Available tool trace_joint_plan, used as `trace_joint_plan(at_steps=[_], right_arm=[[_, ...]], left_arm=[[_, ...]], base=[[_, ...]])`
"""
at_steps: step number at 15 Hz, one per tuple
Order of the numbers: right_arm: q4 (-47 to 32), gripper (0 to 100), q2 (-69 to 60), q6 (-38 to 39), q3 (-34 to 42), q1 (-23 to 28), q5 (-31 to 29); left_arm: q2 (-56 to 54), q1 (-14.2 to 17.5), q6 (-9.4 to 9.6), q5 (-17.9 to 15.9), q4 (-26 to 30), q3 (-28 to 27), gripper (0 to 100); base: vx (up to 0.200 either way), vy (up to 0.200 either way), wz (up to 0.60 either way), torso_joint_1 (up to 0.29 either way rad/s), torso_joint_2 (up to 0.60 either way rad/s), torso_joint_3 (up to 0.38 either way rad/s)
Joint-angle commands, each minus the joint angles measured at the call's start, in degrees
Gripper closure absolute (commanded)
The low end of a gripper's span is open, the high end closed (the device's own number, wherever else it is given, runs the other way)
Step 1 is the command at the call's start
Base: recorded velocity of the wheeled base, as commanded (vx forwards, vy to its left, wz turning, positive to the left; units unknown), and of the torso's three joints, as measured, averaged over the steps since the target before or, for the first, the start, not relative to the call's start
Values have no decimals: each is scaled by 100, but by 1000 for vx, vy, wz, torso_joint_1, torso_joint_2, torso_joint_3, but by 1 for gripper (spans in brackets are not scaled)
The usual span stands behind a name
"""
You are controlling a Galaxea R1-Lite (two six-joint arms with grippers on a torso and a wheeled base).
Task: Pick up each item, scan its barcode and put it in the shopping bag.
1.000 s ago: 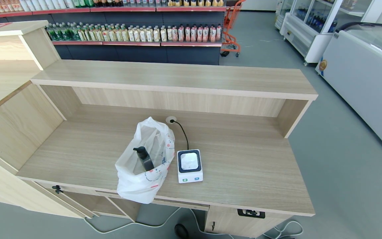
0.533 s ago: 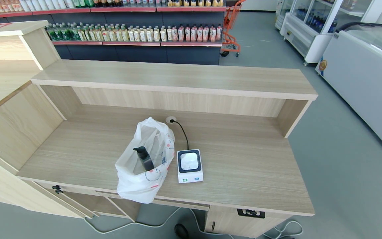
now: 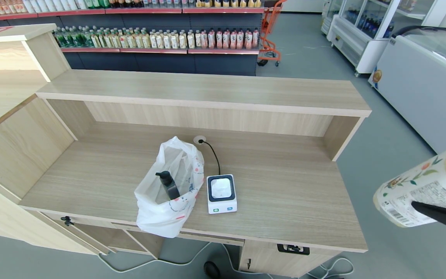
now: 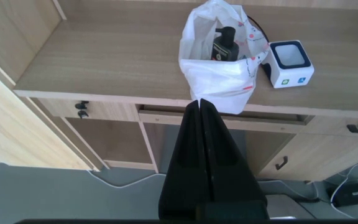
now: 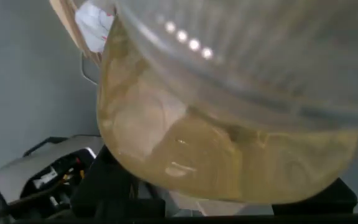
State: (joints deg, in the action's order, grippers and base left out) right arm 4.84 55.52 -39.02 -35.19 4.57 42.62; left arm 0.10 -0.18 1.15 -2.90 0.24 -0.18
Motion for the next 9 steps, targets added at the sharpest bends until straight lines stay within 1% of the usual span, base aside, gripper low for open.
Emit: trace_joint_plan(at_steps=[1,2,4,7,8,9], right_arm=[[518,100,469,-598,338,88,-518],[896,100,583,-879,443,88,-588],[1335,100,697,-1046,593,88,-667],[1731,100,1031,-1644,549,88,-1388],[1995,100,1154,-1907,558,88,-1572],[2311,100,1260,-2127,593,88,-1616]], left_arm=[[-1,1,0,0,2,1,100],[-1,1,0,0,2,1,100],[-1,1,0,0,2,1,100],[-1,1,0,0,2,1,100],[-1,1,0,0,2,1,100],[-1,1,0,0,2,1,100]], base=[[0,0,0,0,0,0],[0,0,0,0,0,0],[0,0,0,0,0,0],[0,0,0,0,0,0],[0,0,0,0,0,0],[0,0,0,0,0,0]])
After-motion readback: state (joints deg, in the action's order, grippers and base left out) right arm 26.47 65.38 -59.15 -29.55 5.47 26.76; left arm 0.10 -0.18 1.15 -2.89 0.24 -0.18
